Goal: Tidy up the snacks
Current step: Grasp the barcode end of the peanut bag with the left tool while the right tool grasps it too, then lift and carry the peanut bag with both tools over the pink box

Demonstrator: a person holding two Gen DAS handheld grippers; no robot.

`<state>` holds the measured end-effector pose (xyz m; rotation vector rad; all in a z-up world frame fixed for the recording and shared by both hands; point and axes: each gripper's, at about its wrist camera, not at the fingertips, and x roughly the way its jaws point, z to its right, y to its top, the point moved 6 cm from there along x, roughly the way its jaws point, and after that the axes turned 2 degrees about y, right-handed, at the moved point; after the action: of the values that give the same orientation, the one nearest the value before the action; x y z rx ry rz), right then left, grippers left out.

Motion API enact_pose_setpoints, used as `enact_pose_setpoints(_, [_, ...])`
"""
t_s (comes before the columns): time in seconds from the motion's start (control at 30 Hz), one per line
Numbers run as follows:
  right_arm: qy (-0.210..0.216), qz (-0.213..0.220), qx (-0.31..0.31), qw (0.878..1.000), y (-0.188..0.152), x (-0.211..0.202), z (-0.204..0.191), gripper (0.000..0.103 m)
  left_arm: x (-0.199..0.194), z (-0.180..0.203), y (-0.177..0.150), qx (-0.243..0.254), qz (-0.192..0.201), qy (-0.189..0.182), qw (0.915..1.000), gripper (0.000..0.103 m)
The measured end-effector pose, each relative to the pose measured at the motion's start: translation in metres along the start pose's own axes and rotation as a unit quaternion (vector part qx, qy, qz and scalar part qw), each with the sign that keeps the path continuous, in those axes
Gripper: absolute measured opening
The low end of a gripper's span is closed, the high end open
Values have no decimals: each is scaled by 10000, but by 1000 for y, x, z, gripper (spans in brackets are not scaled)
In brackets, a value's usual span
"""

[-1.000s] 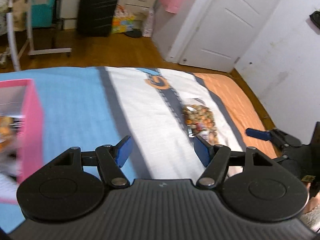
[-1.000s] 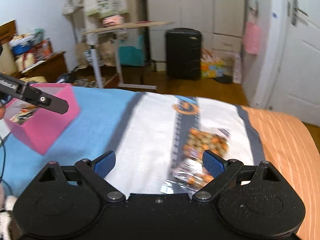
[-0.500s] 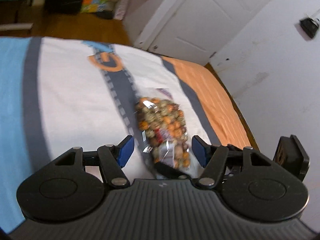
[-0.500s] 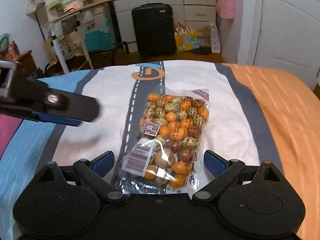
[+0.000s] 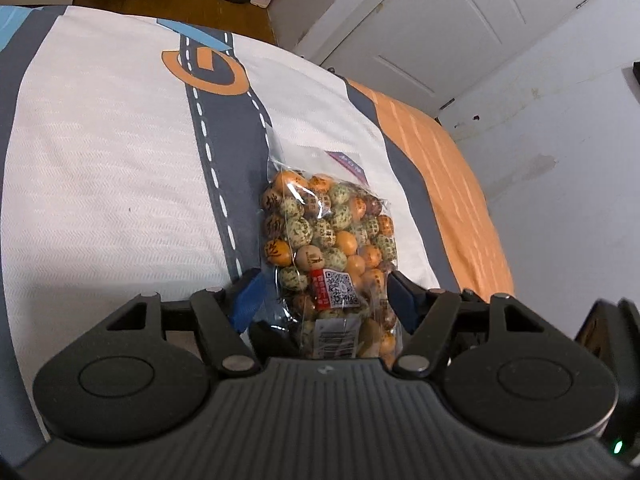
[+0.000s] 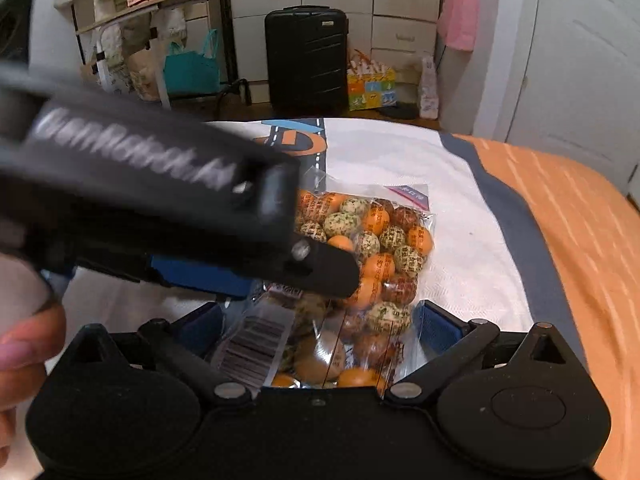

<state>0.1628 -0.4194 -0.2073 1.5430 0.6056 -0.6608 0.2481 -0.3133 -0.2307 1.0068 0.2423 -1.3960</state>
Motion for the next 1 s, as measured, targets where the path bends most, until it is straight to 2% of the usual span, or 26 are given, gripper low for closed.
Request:
enact_pose_setpoints(0.07, [-89, 4, 5, 10000, 1, -4, 1, 92, 0, 1, -2, 14, -68, 59, 10000, 56])
enact_pose_setpoints(0.2, [-86, -46, -92, 9999, 0, -14, -5, 82, -4, 1, -4, -191, -106, 122, 9997, 52])
enact_pose_setpoints(0.27, [-126, -152, -227, 9995, 0, -18, -9, 81, -7, 3, -9, -163, -157, 154, 9996, 52])
enact_pose_setpoints(0.53, [-4, -212, 110, 9997, -3, -36, -23, 80, -29, 9, -23, 217, -311, 369, 9986, 53])
enact_pose_setpoints(0.7, [239, -223, 238, 9992, -4, -51, -34, 80, -57, 15, -34, 323, -318, 668, 9967, 53])
enact_pose_setpoints(1.0, [489, -73, 173, 9986, -10, -94, -71, 80, -111, 19, -46, 431, -377, 830, 9949, 53])
